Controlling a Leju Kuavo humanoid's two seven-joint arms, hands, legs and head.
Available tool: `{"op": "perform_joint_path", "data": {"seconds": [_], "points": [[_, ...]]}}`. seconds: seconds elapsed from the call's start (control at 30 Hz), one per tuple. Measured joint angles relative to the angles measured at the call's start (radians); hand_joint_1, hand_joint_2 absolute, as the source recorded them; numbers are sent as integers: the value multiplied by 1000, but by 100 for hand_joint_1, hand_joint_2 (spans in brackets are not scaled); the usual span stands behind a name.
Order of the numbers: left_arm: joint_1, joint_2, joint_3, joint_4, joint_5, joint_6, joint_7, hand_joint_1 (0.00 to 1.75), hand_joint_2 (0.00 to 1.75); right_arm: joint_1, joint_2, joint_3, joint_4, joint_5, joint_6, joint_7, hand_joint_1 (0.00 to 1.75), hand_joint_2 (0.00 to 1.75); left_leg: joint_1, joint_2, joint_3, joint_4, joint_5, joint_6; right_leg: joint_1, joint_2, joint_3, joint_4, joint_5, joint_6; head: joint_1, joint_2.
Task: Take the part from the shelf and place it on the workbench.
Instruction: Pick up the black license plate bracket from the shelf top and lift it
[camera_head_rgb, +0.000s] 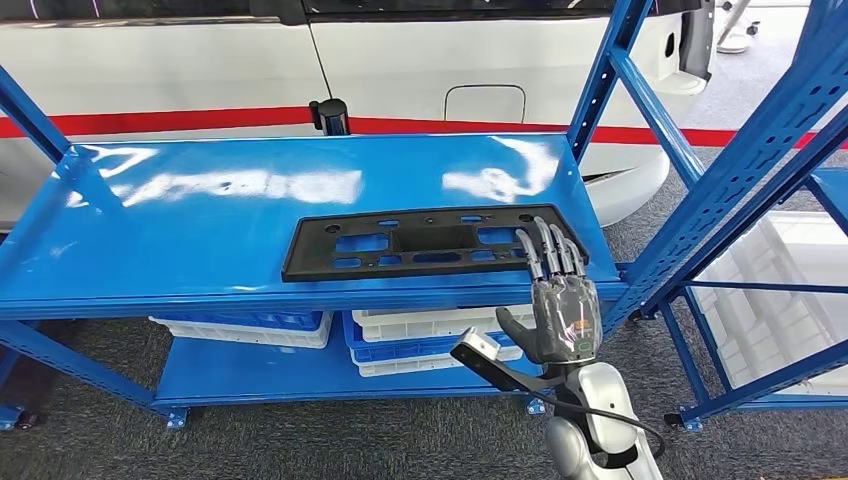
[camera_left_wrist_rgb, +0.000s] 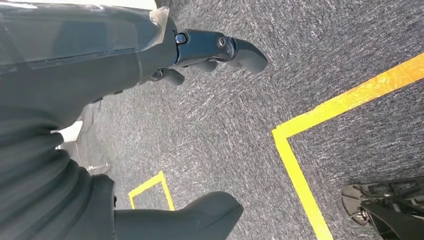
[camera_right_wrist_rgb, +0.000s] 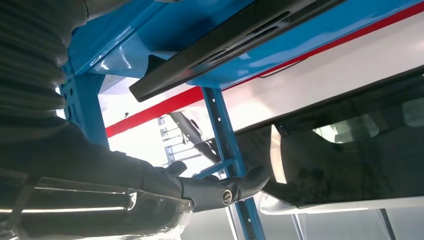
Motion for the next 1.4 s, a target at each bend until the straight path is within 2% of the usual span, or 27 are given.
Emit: {"op": "perform_joint_path", "data": {"seconds": [0.7, 1.4], "points": [[0, 15, -14, 0, -32, -16, -5, 0, 175, -7, 30, -29, 33, 29, 37, 28, 0, 175, 0, 0, 0, 0, 0, 0, 0, 0, 0, 0, 0, 0, 0, 0], [-1, 21, -35, 0, -59, -32, -7, 0, 175, -114, 79, -30, 212, 70, 59, 82, 0, 175, 0, 0, 0, 0, 0, 0, 0, 0, 0, 0, 0, 0, 0, 0]]}}
